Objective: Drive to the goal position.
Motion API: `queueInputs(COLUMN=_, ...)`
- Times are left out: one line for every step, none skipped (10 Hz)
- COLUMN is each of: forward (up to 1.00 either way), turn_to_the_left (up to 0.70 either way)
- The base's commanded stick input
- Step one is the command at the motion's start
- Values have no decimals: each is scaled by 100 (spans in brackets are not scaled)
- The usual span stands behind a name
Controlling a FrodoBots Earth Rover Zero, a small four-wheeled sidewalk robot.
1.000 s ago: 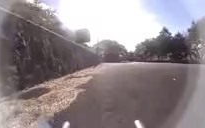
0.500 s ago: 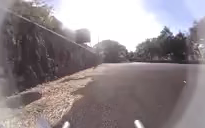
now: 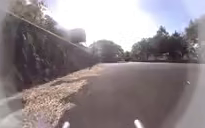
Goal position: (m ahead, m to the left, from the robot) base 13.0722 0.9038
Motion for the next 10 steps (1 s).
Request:
queueInputs(forward=70, turn_to_the_left=0)
queueInputs(forward=70, turn_to_the_left=0)
queueInputs(forward=70, turn_to_the_left=0)
queueInputs(forward=70, turn_to_the_left=-1)
queueInputs(forward=70, turn_to_the_left=-4)
queueInputs(forward=70, turn_to_the_left=-22)
queueInputs(forward=70, turn_to_the_left=-24)
queueInputs(forward=70, turn_to_the_left=-25)
queueInputs(forward=70, turn_to_the_left=-26)
queueInputs(forward=70, turn_to_the_left=-26)
